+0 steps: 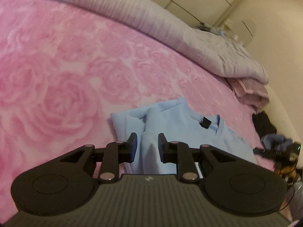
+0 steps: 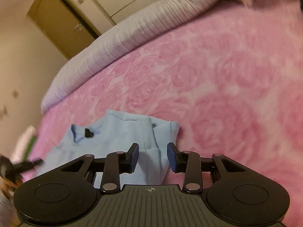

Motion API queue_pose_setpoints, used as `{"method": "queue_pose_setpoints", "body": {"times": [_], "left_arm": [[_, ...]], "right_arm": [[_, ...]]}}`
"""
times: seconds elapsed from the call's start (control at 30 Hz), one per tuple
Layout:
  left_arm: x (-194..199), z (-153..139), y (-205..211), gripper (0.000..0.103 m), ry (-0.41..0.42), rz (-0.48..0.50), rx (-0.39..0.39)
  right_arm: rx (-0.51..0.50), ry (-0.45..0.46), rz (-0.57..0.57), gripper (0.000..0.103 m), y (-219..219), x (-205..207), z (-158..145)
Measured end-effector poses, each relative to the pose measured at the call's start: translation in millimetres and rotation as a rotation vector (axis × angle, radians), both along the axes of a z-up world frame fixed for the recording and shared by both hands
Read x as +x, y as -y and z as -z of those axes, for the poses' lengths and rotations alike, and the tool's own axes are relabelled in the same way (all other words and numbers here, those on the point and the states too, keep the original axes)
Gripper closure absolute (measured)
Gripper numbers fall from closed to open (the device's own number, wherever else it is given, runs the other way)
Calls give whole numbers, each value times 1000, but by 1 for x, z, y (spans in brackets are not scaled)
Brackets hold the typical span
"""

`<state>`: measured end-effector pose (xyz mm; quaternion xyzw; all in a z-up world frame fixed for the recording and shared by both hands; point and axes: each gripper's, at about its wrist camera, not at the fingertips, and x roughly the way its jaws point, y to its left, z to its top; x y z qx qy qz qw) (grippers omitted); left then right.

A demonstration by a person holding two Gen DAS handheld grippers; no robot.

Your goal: Fold clothes

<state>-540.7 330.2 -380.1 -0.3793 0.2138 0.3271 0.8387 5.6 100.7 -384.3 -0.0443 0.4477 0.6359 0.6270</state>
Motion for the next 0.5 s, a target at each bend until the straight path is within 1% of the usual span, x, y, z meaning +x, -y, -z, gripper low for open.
{"method": "queue_pose_setpoints", "body": {"times": [0.07, 0.2, 0.33, 0.4, 0.5], "left_arm": [[7, -2, 2, 74, -31, 15, 28], [23, 0, 4, 74, -119, 54, 59], [37, 2, 12, 75, -190, 110, 110], [40, 4, 12, 75, -205, 121, 120], [41, 6, 6, 75, -195, 119, 100]], "right_arm": [[18, 30, -16, 66, 8, -3, -5], [19, 30, -48, 66, -2, -14, -8], [7, 102, -100, 66, -7, -30, -8], [-3, 122, -115, 66, -6, -36, -8], [-19, 116, -119, 66, -8, -36, -4]]}}
